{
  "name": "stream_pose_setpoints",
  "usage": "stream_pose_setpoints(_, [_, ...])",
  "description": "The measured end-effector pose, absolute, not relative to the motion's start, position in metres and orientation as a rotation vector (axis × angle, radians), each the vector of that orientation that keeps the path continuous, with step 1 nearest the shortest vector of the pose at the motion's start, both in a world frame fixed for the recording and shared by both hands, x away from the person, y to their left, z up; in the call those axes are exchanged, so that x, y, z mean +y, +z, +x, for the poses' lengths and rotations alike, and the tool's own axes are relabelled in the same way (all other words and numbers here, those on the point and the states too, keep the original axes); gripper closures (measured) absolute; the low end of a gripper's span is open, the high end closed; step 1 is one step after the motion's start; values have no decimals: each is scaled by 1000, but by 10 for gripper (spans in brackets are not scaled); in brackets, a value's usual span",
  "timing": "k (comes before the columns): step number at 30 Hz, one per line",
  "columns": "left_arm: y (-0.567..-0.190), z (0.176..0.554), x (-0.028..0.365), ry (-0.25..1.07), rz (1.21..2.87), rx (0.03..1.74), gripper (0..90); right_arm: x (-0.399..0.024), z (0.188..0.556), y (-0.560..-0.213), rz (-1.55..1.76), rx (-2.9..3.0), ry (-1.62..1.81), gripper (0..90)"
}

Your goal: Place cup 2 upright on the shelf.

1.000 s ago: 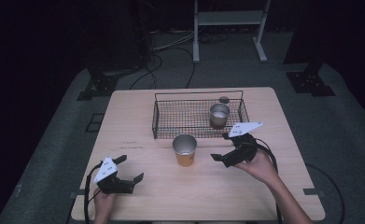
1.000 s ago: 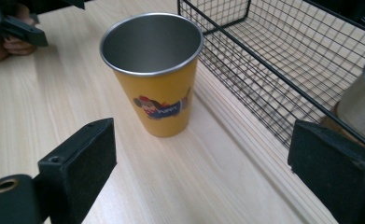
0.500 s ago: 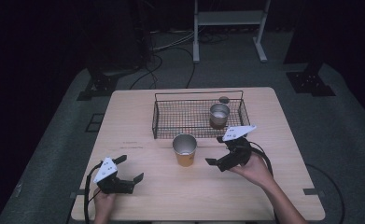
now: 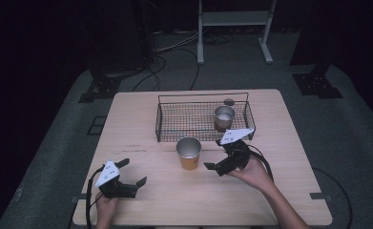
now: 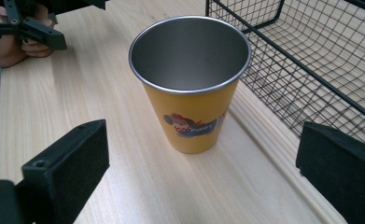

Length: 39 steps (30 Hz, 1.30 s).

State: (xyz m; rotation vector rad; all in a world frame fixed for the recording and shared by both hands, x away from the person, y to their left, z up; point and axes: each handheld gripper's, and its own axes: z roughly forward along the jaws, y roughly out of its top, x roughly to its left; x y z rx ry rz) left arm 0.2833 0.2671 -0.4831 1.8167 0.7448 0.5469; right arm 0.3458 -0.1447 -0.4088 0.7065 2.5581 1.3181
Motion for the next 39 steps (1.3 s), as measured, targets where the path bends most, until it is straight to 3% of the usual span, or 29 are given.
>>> stream_pose_setpoints(39, [-483,282,267,548,1820,739,0,-91,369,-436,711,2591,1299,6])
